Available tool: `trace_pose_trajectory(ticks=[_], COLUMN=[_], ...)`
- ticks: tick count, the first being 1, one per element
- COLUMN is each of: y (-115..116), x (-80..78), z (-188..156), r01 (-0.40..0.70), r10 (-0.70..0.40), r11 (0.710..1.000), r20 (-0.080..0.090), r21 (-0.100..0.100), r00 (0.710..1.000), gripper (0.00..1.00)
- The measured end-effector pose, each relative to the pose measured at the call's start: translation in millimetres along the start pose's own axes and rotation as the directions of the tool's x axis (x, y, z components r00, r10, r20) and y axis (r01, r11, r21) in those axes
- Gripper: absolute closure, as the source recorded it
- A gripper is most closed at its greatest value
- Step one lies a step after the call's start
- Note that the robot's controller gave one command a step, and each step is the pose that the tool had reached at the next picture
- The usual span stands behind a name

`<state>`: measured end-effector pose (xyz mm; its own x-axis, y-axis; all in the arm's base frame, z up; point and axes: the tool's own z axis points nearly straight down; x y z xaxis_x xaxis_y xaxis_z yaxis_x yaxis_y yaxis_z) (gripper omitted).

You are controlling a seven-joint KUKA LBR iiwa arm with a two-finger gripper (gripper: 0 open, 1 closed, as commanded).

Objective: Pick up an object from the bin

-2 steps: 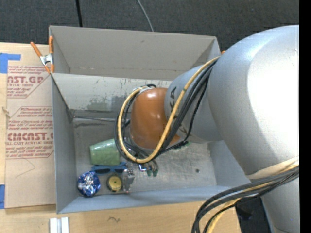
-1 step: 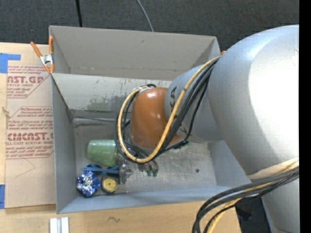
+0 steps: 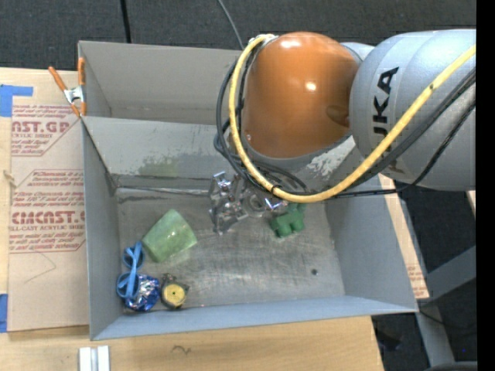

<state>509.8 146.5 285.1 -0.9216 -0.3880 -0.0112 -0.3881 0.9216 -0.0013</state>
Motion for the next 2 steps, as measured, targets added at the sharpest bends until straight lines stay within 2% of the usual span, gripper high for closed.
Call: trace_pose_trajectory(ticks=[1,2], y=[-23.7,-23.6], x=[-43.1,-44.7], z=[158.2,153.7], r01=[0.127,0.126], r10=[-0.127,-0.126], r11=[0.992,0.992], r20=[-0.015,-0.009], r21=[-0.005,-0.003], r00=[0.992,0.992], gripper=[1.00,0.00])
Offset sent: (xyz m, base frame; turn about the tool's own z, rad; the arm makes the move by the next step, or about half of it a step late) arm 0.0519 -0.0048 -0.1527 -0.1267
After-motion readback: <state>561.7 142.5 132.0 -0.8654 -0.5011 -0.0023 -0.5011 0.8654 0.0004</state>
